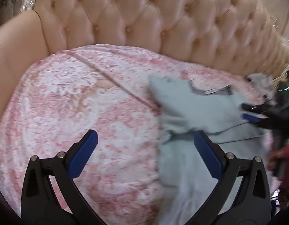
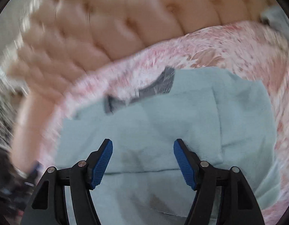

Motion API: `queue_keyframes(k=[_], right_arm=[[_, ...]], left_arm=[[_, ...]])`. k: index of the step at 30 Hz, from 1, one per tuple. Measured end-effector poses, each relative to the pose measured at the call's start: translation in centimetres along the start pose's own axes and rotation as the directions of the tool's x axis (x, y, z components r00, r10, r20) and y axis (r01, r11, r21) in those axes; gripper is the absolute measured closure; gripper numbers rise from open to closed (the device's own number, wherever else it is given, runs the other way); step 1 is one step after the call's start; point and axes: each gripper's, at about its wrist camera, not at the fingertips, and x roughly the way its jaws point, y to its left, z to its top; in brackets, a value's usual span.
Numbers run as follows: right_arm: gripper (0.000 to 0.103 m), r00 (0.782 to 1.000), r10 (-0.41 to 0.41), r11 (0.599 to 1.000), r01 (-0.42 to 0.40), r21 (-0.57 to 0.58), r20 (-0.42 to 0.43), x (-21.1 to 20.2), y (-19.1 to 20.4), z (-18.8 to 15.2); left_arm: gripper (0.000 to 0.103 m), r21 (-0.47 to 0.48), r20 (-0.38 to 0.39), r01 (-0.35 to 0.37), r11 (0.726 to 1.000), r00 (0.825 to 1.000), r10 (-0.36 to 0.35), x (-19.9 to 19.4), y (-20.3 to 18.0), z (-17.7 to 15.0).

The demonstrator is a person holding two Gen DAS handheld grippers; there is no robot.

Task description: Fold clothes

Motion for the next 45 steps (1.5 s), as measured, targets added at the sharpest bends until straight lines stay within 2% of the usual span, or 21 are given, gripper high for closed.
queue_keyframes(k=[3, 5, 8, 12, 14, 17, 19, 20, 21, 22, 26, 27, 28, 30, 34, 36, 39, 41, 42, 44, 45], right_arm=[[0.034, 1.0, -0.015, 1.0, 0.014, 0.022, 0.027, -1.2, 0.6, 0.3], [0.033, 0.996, 0.073, 0.997, -0.075, 0.023, 0.057, -1.7, 1.9, 0.6], [0.026, 0.973, 0.229, 0.973, -0.229, 0.031, -0.011, 0.7, 4.5, 0.7], [0.026, 0.87, 0.48, 0.876, -0.465, 0.13, -0.117, 6.1, 8.0, 1.0], [0.025, 0.82, 0.553, 0.829, -0.526, 0.19, -0.148, 8.5, 9.5, 1.1], [0.024, 0.766, 0.604, 0.795, -0.559, 0.236, -0.221, 11.9, 12.0, 1.0], [0.024, 0.781, 0.562, 0.827, -0.524, 0.203, -0.273, 13.0, 13.3, 0.7], [0.024, 0.804, 0.518, 0.855, -0.489, 0.171, -0.291, 13.4, 13.7, 0.7], [0.024, 0.854, 0.427, 0.904, -0.41, 0.119, -0.297, 13.6, 13.7, 0.7], [0.027, 0.875, 0.397, 0.918, -0.378, 0.12, -0.277, 13.4, 13.1, 0.8], [0.027, 0.911, 0.38, 0.915, -0.345, 0.208, -0.163, 11.8, 10.1, 1.1], [0.026, 0.912, 0.384, 0.91, -0.347, 0.229, -0.144, 11.5, 9.7, 1.0], [0.024, 0.898, 0.417, 0.895, -0.379, 0.233, -0.14, 11.5, 10.0, 1.0], [0.023, 0.854, 0.5, 0.856, -0.463, 0.23, -0.142, 11.7, 11.3, 1.0], [0.021, 0.796, 0.549, 0.836, -0.522, 0.169, -0.257, 14.6, 15.5, 0.7], [0.025, 0.821, 0.488, 0.872, -0.47, 0.133, -0.297, 16.3, 16.3, 1.0], [0.025, 0.894, 0.394, 0.919, -0.379, 0.106, -0.216, 15.1, 15.7, 2.4], [0.025, 0.902, 0.396, 0.917, -0.379, 0.124, -0.173, 13.6, 14.9, 3.1], [0.025, 0.896, 0.409, 0.912, -0.394, 0.113, -0.173, 12.9, 14.8, 3.3], [0.025, 0.919, 0.349, 0.933, -0.359, -0.026, -0.183, 10.9, 15.6, 3.3], [0.025, 0.96, 0.231, 0.952, -0.257, -0.166, -0.157, 9.8, 16.3, 3.1]], left_arm=[[0.0, 0.077, 0.004, -0.106, 0.991, 0.994, 0.106, 0.5, -1.1, 0.1], [0.0, 0.131, -0.002, -0.119, 0.984, 0.993, 0.12, 1.2, -2.5, 0.2], [0.0, 0.173, -0.052, -0.157, 0.972, 0.984, 0.169, 3.2, -3.5, 0.4], [0.0, 0.178, -0.111, -0.202, 0.963, 0.968, 0.224, 5.8, -2.9, 0.6], [0.0, 0.176, -0.114, -0.233, 0.956, 0.96, 0.255, 6.0, -2.2, 0.5], [0.0, 0.133, -0.11, -0.241, 0.962, 0.96, 0.256, 5.8, -1.3, 0.5], [0.0, 0.102, -0.099, -0.264, 0.959, 0.957, 0.274, 5.7, -0.7, 0.4], [0.0, 0.089, -0.094, -0.278, 0.957, 0.954, 0.286, 5.5, -0.5, 0.4], [0.0, 0.07, -0.091, -0.286, 0.956, 0.952, 0.292, 5.3, -0.3, 0.3], [0.0, 0.038, -0.094, -0.281, 0.959, 0.954, 0.283, 5.3, 0.3, 0.2], [0.0, -0.036, -0.101, -0.251, 0.967, 0.964, 0.246, 5.3, 1.4, -0.6], [0.0, -0.036, -0.099, -0.257, 0.966, 0.963, 0.252, 5.2, 1.3, -0.7], [0.0, -0.032, -0.094, -0.265, 0.964, 0.961, 0.261, 5.2, 1.1, -0.7], [0.0, -0.032, -0.09, -0.273, 0.962, 0.959, 0.269, 5.1, 1.0, -0.8], [0.0, -0.054, -0.089, -0.287, 0.956, 0.955, 0.282, 5.0, 1.0, -0.9], [0.0, -0.054, -0.086, -0.294, 0.954, 0.953, 0.289, 4.9, 0.9, -0.9], [0.0, -0.049, -0.081, -0.304, 0.951, 0.951, 0.3, 4.7, 0.8, -1.0], [0.0, -0.033, -0.075, -0.308, 0.951, 0.95, 0.305, 4.3, 0.5, -1.1], [0.0, -0.025, -0.062, -0.307, 0.951, 0.95, 0.305, 3.7, 0.4, -1.1], [0.0, -0.011, -0.005, -0.31, 0.951, 0.951, 0.309, 1.5, -0.1, -1.0], [0.0, -0.012, 0.027, -0.308, 0.951, 0.951, 0.308, 0.4, -0.3, -0.9]])
